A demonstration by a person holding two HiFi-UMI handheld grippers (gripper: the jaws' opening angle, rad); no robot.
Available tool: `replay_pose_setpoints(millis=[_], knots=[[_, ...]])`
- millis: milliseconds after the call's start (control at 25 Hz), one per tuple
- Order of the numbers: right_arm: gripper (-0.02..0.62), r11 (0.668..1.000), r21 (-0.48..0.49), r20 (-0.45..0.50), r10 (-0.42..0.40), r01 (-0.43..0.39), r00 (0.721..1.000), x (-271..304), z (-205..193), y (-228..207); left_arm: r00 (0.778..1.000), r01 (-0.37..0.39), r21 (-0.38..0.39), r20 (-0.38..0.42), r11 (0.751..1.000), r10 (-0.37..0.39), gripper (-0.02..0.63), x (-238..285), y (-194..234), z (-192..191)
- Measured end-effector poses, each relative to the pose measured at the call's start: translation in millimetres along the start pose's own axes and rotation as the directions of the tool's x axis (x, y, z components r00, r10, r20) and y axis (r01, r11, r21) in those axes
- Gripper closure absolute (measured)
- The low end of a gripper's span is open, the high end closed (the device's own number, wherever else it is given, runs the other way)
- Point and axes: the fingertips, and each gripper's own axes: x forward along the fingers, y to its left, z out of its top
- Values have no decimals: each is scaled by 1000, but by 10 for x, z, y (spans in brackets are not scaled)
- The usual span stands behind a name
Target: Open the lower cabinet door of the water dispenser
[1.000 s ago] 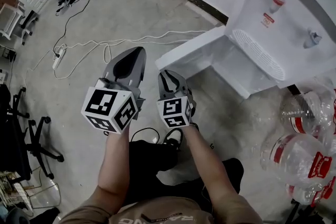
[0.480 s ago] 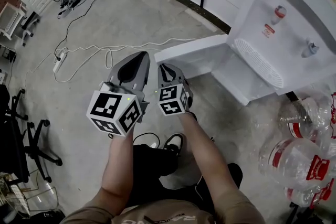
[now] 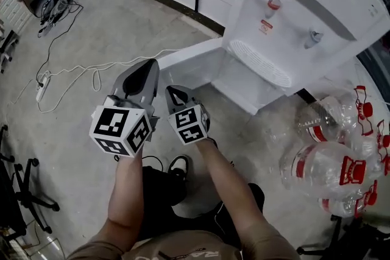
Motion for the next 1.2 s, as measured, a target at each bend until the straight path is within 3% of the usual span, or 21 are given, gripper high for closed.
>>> replay_pose_setpoints(millis=[240,400,560,920,1200], knots=[[586,992,95,14,-88,86,996,-732,-161,-353,996,84,22,7,996,-84,604,256,-539,3],[586,975,124,32,-189,184,981,-1319,-197,-610,991,133,49,9,990,-134,604,349,-891,25],[586,944,164,49,-299,287,953,-1904,-229,-821,982,187,68,4,980,-188,604,449,-1251,12],[586,868,200,74,-476,455,876,-2863,-154,-1244,938,347,17,-12,938,-347,604,702,-2135,-150],[586,816,217,66,-560,536,826,-3179,-200,-1571,901,430,95,-110,898,-420,604,874,-2673,-437]])
